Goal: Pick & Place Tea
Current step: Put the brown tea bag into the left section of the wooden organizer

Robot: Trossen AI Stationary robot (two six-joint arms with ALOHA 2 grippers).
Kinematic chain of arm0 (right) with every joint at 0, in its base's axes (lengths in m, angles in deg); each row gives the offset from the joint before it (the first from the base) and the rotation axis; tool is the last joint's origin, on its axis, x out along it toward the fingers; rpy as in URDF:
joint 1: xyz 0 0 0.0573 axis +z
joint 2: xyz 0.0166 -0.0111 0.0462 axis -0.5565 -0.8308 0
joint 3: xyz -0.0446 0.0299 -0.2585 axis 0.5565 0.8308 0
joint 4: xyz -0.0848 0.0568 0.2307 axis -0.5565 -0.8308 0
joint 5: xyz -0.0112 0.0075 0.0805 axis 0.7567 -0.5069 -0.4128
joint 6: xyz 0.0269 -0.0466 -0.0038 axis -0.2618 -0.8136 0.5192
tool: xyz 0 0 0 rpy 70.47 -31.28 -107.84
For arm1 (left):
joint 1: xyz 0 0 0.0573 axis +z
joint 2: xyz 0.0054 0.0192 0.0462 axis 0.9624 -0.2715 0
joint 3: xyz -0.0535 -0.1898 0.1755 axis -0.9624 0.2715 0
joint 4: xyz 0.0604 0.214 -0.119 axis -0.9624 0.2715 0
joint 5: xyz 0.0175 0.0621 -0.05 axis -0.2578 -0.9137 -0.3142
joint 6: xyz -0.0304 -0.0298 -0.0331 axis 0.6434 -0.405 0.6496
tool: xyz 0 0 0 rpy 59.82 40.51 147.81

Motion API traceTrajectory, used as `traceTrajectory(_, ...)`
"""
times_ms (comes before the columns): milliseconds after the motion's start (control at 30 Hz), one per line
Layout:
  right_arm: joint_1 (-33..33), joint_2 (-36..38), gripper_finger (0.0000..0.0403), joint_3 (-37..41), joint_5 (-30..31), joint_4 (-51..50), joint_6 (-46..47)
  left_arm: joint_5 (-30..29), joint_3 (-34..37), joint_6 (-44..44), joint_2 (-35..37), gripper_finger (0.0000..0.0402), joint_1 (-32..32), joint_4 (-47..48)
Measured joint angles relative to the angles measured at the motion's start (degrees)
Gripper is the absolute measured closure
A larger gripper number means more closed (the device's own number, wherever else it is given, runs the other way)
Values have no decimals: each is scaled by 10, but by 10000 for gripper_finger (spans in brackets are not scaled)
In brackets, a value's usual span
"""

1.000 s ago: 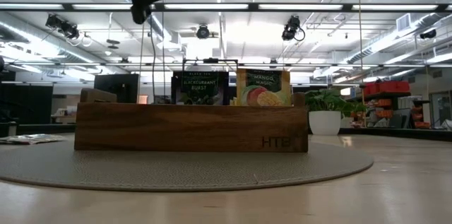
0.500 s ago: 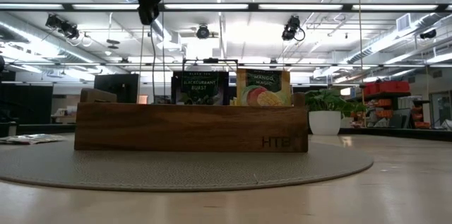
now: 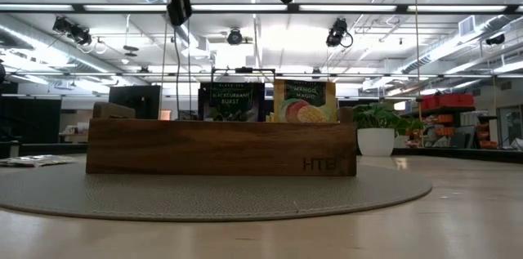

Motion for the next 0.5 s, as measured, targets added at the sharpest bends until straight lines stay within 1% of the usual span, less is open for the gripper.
traceTrajectory(100, -1, 0, 396, 0, -7, 5, -13, 9, 0, 1, 6, 396, 0, 7)
traceTrajectory(167, 0, 4, 382, 0, -2, 6, -24, 7, -1, 1, 9, 398, -4, 11)
traceTrajectory(233, 2, 14, 364, 0, 7, 8, -30, 4, 0, -4, 23, 398, -8, 47)
traceTrajectory(367, 2, 32, 318, 0, 21, 21, -41, -28, 0, -15, 50, 399, -25, 118)
traceTrajectory(500, 2, 41, 271, 0, 48, 19, -41, -67, 0, -15, 72, 400, -51, 158)
